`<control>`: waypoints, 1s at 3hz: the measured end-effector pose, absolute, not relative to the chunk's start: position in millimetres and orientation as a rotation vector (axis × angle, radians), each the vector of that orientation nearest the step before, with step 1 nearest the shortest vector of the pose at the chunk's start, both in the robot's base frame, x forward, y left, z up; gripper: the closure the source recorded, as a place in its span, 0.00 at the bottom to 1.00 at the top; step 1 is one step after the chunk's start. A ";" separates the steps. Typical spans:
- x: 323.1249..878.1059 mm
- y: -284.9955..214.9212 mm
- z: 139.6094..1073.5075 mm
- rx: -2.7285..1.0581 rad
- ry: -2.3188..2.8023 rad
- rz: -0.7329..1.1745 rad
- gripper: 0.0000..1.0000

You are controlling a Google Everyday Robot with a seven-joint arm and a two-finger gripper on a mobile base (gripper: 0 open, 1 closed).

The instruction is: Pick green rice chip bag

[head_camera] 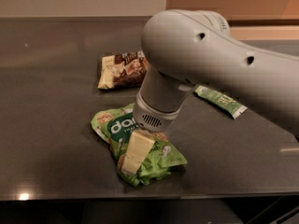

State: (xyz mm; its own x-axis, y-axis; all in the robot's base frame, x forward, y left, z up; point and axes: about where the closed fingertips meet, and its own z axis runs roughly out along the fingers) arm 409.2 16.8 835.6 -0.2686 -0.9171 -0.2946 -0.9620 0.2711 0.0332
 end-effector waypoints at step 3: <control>409.3 6.4 879.6 -1.693 2.249 0.308 1.00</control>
Offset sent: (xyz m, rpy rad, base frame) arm -0.0010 -0.0125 0.0399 0.0597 -0.0590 -0.0250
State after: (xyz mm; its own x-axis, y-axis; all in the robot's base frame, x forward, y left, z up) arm 409.3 6.4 879.6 -0.2544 -0.8938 -0.3694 -0.9602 0.2789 -0.0137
